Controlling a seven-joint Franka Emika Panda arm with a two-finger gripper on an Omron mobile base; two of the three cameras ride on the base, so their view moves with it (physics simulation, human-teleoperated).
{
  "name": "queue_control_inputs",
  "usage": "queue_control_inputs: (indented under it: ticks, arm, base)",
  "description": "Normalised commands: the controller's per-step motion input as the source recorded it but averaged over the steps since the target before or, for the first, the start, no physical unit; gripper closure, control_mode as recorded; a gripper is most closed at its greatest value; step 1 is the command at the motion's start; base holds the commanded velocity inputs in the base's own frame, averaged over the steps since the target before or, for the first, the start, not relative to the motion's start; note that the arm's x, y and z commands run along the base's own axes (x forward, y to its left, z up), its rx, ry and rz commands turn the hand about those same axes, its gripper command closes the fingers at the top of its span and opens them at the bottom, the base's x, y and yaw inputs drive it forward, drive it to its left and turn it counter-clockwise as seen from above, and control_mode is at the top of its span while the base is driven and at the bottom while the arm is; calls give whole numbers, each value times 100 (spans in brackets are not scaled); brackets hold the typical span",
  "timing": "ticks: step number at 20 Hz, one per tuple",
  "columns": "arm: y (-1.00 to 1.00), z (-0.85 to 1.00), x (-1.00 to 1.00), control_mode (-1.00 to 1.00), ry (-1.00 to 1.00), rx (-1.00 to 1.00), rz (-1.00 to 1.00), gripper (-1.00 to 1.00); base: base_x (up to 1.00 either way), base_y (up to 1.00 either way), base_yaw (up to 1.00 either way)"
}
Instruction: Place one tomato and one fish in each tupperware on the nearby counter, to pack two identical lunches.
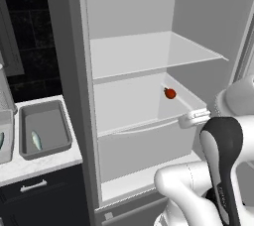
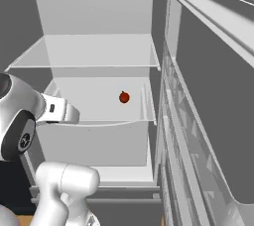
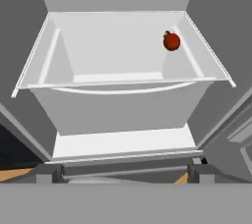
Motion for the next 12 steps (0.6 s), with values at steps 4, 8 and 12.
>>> queue_control_inputs:
  ticks: [4, 8, 12]
  arm:
    - [-40, -44, 39, -100, -1, 0, -1, -100]
    - [-22, -50, 64, -100, -1, 0, -5, -100]
    - [-23, -46, 51, -100, -4, 0, -5, -100]
  base:
    - [0, 0, 0]
    - [0, 0, 0]
    - [0, 0, 0]
